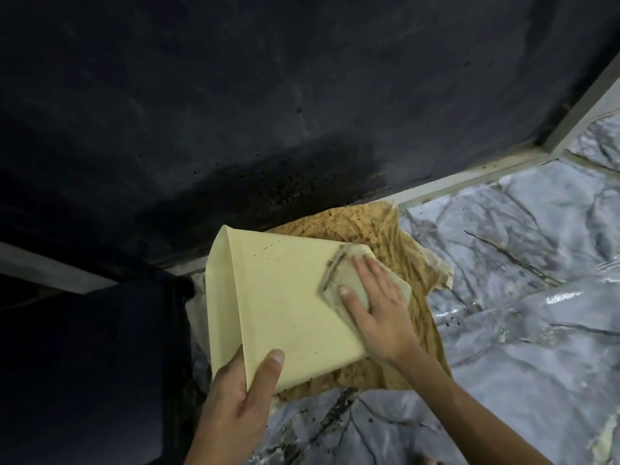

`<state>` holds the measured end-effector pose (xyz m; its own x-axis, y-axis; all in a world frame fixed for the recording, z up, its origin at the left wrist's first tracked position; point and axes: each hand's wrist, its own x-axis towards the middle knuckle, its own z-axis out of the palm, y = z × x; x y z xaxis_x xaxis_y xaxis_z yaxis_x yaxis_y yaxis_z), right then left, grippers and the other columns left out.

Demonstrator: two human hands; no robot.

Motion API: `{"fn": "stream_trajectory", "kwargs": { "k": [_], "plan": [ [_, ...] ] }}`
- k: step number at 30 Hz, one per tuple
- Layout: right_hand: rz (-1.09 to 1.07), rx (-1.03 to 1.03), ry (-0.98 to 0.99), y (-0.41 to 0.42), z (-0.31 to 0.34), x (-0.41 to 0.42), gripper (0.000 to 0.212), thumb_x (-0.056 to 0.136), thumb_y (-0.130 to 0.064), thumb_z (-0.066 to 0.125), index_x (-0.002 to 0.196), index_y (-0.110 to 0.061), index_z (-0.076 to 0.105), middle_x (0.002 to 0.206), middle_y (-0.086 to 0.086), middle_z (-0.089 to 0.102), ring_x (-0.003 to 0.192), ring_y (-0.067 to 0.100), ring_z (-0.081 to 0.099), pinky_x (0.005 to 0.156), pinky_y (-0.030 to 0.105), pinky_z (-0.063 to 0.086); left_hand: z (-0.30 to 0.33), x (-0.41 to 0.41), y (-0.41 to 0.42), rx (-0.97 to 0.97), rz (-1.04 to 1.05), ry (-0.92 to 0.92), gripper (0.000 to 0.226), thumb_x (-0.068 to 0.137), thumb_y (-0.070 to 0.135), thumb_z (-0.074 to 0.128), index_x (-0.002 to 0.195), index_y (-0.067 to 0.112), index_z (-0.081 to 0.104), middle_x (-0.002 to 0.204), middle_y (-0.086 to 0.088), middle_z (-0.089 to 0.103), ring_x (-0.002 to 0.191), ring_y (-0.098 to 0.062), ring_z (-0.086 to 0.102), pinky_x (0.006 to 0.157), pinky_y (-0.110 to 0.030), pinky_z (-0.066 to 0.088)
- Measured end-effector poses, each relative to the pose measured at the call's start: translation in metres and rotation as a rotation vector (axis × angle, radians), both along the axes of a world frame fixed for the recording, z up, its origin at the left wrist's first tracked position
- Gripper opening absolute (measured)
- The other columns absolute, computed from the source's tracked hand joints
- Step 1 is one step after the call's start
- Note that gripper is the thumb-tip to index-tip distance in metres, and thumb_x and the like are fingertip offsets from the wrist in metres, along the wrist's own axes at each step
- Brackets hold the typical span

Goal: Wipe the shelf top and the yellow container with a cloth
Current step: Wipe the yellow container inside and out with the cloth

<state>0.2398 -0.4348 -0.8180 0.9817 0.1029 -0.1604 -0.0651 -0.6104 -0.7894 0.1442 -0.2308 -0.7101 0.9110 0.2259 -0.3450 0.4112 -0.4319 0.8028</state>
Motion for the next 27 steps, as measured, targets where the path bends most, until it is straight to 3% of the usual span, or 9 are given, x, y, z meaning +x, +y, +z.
{"fn": "stream_trajectory", "kwargs": {
  "k": [3,5,8,12,14,18,21,23,27],
  "plan": [
    [-0.094,-0.036,0.06,0.0,-0.005,-0.01,0.07,0.088,-0.076,0.014,0.151,-0.048,0.005,0.162,-0.019,0.0,0.146,0.0,-0.01,0.12,0.047,0.002,-0.002,-0.004,0.001,0.067,-0.031,-0.038,0.034,0.078,0.067,0.051,0.111,0.061,0.055,0.107,0.044,0.066,0.099,0.02,0.061,0.078,-0.009,0.047],
    [0.002,-0.035,0.015,0.024,0.016,-0.029,0.065,0.092,-0.071,0.008,0.151,-0.047,0.0,0.161,-0.02,-0.011,0.144,0.0,-0.021,0.119,0.048,-0.007,-0.002,-0.002,0.005,0.027,-0.048,-0.016,0.025,0.09,0.059,0.056,0.114,0.056,0.058,0.107,0.045,0.066,0.102,0.021,0.061,0.078,-0.001,0.046],
    [0.212,0.05,-0.08,0.066,0.061,-0.042,0.055,0.097,-0.06,0.011,0.15,-0.051,0.0,0.16,-0.021,-0.013,0.143,0.0,-0.023,0.118,0.046,-0.013,0.003,0.003,0.006,0.028,-0.112,-0.008,0.036,0.085,0.044,0.057,0.12,0.05,0.06,0.109,0.047,0.065,0.107,0.023,0.059,0.08,0.007,0.041],
    [0.329,0.067,-0.298,0.087,0.086,-0.001,0.051,0.1,-0.047,0.04,0.149,-0.044,0.029,0.16,-0.011,0.024,0.144,0.014,0.02,0.115,0.044,0.013,0.002,0.003,0.005,-0.017,-0.079,0.031,0.032,0.083,0.046,0.06,0.113,0.057,0.057,0.113,0.052,0.06,0.112,0.028,0.051,0.092,-0.001,0.038],
    [0.349,0.036,-0.362,0.085,0.079,0.003,0.057,0.098,-0.048,0.044,0.151,-0.035,0.029,0.159,-0.009,0.026,0.144,0.014,0.023,0.113,0.043,0.017,-0.001,0.0,0.006,-0.023,-0.056,0.009,0.035,0.088,0.053,0.063,0.122,0.058,0.056,0.125,0.043,0.061,0.12,0.023,0.05,0.102,-0.015,0.038],
    [0.311,-0.085,-0.179,0.057,0.043,-0.004,0.073,0.095,-0.066,0.022,0.155,-0.034,-0.004,0.163,-0.013,-0.006,0.147,0.005,-0.015,0.12,0.044,-0.003,-0.005,-0.006,0.012,-0.03,-0.013,0.017,0.031,0.088,0.057,0.06,0.119,0.06,0.061,0.121,0.034,0.068,0.115,0.018,0.057,0.099,-0.023,0.045],
    [0.16,-0.154,-0.025,0.025,0.009,0.026,0.076,0.09,-0.073,0.014,0.155,-0.036,0.0,0.163,-0.014,-0.002,0.148,0.006,-0.009,0.12,0.044,-0.002,-0.003,-0.007,0.009,0.007,0.0,0.035,0.032,0.08,0.066,0.055,0.111,0.072,0.057,0.118,0.035,0.068,0.114,0.015,0.057,0.099,-0.026,0.046],
    [0.037,-0.153,0.082,0.015,0.0,0.043,0.076,0.09,-0.073,0.014,0.155,-0.035,0.003,0.164,-0.014,0.004,0.148,0.006,-0.002,0.119,0.043,0.0,-0.002,-0.006,0.005,0.024,-0.024,0.039,0.029,0.08,0.062,0.054,0.102,0.08,0.053,0.109,0.045,0.065,0.106,0.022,0.056,0.088,-0.014,0.045],
    [0.092,-0.065,0.051,0.041,0.024,0.049,0.065,0.097,-0.062,0.011,0.155,-0.035,0.002,0.164,-0.012,0.008,0.148,0.005,-0.004,0.119,0.048,-0.002,0.001,-0.003,0.003,0.049,-0.099,0.046,0.035,0.078,0.07,0.049,0.113,0.07,0.054,0.11,0.036,0.068,0.107,0.015,0.06,0.085,-0.012,0.045]
  ]
}}
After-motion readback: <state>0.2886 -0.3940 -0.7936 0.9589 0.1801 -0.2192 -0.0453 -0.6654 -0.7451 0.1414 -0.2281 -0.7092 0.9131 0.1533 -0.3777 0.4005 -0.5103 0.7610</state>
